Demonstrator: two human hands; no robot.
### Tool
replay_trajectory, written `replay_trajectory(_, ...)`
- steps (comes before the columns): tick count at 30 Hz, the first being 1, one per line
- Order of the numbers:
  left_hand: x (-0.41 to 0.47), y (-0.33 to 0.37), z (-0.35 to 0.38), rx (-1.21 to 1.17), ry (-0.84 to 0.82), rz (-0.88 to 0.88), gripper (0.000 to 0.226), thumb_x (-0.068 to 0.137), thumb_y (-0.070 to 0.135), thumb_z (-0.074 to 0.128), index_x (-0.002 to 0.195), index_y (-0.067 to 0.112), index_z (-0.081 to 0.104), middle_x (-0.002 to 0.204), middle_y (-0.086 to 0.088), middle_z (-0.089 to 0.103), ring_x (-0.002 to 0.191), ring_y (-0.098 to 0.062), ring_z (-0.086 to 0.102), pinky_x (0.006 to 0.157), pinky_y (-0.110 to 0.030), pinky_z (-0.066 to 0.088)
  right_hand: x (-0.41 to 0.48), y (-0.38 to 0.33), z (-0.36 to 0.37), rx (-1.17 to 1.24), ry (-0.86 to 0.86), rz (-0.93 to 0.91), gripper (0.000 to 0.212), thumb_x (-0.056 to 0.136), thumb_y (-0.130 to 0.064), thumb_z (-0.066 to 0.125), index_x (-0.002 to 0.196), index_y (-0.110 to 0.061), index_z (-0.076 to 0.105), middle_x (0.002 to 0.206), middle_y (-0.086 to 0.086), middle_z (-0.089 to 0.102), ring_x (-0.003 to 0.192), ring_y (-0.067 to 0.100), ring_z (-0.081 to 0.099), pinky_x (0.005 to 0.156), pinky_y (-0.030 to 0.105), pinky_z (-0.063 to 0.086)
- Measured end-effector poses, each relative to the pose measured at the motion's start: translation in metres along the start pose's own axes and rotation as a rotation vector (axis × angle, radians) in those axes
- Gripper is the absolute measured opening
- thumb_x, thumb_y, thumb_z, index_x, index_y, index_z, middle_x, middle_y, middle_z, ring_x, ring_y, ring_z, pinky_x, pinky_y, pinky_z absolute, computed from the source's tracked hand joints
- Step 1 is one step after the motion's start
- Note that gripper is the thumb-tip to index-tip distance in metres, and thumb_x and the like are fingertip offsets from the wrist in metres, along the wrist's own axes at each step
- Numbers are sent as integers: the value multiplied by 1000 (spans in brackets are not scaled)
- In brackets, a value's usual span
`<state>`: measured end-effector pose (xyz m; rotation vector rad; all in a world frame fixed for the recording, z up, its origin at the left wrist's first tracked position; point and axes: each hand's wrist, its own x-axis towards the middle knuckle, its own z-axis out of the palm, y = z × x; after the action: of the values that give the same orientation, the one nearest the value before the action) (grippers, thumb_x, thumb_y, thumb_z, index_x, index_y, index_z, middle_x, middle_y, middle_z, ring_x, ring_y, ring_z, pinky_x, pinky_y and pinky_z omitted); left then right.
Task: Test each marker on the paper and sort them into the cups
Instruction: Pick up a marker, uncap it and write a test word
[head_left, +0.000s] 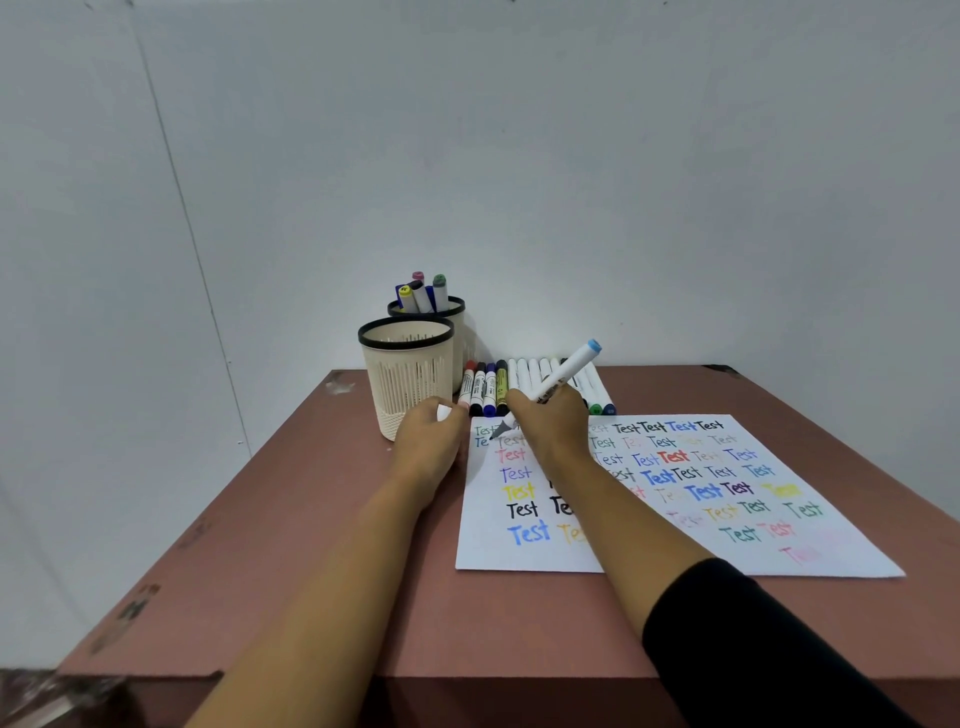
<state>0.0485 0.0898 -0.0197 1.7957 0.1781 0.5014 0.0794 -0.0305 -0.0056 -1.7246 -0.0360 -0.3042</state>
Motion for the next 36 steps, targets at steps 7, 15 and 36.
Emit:
replay_trajectory(7,2,-2,1,-9,-4,6,23,91,21,52,72,7,55,44,1,51,47,-17,47,63,-34,45,0,1,1,-26,-5,-9,26,81,-13,63,64,-15,45,62,-3,50,53,7,47,46,18,34)
replay_trajectory(15,5,-5,1,7,-14,11,23,91,23,52,72,9,56,52,0,54,53,-18,50,67,-37,47,2,2,1,-21,3,-7,23,82,-15,63,65,-13,47,62,-2,52,54,8,48,45,17,36)
replay_trajectory(36,4,-4,0,15,-20,-3,23,90,25,53,70,13,56,54,0,54,55,-18,50,68,-37,48,5,6,3,-28,34,-33,17,82,-15,62,71,-10,51,64,-2,54,55,8,51,47,19,37)
